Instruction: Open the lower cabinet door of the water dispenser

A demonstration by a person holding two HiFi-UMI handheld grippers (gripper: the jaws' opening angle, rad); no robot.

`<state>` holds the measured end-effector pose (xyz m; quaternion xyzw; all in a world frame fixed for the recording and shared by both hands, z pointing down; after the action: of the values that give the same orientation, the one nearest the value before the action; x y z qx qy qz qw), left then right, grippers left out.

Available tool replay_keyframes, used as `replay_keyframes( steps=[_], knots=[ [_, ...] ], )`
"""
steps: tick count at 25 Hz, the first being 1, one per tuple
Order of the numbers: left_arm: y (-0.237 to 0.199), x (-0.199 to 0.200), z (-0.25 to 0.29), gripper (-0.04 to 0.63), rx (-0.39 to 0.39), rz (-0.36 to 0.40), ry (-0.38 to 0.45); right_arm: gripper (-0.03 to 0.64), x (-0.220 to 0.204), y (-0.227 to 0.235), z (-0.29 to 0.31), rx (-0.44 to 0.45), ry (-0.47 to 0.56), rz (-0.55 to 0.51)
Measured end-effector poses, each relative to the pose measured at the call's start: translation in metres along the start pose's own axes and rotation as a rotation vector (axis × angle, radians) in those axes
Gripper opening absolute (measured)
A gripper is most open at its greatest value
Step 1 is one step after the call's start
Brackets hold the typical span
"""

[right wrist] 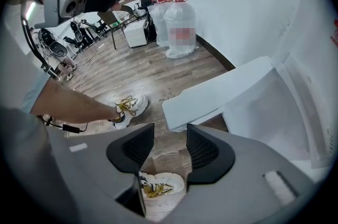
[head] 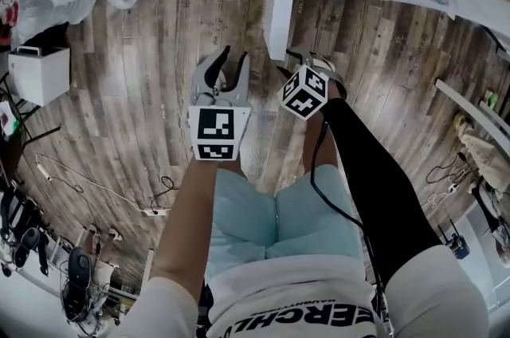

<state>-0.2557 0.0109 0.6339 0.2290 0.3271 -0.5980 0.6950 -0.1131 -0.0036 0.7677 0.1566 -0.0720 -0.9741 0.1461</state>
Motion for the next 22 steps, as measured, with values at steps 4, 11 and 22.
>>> replay_keyframes(
  steps=[4, 11, 22],
  knots=[
    [-0.013, -0.007, -0.006, 0.132, 0.011, -0.008, -0.008, 0.172, 0.013, -0.008, 0.006, 0.008, -0.001, -0.02],
    [-0.039, -0.015, -0.016, 0.132, 0.039, -0.033, -0.013, 0.172, 0.034, -0.017, 0.015, 0.025, -0.014, -0.053],
    [-0.072, -0.023, -0.024, 0.132, 0.071, -0.067, -0.011, 0.172, 0.067, -0.028, 0.029, 0.039, -0.022, -0.098]
  ],
)
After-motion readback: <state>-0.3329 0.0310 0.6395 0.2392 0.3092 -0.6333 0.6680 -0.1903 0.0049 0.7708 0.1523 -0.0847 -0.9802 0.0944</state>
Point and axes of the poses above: the fingertips, and each gripper's own axes: z forward along the fingers, y to its right, x out of its top, the point moved 6 cm from there along -z, backward along the fingers, and after that the axes turned 9 degrees about z, right-handed, at the moved point
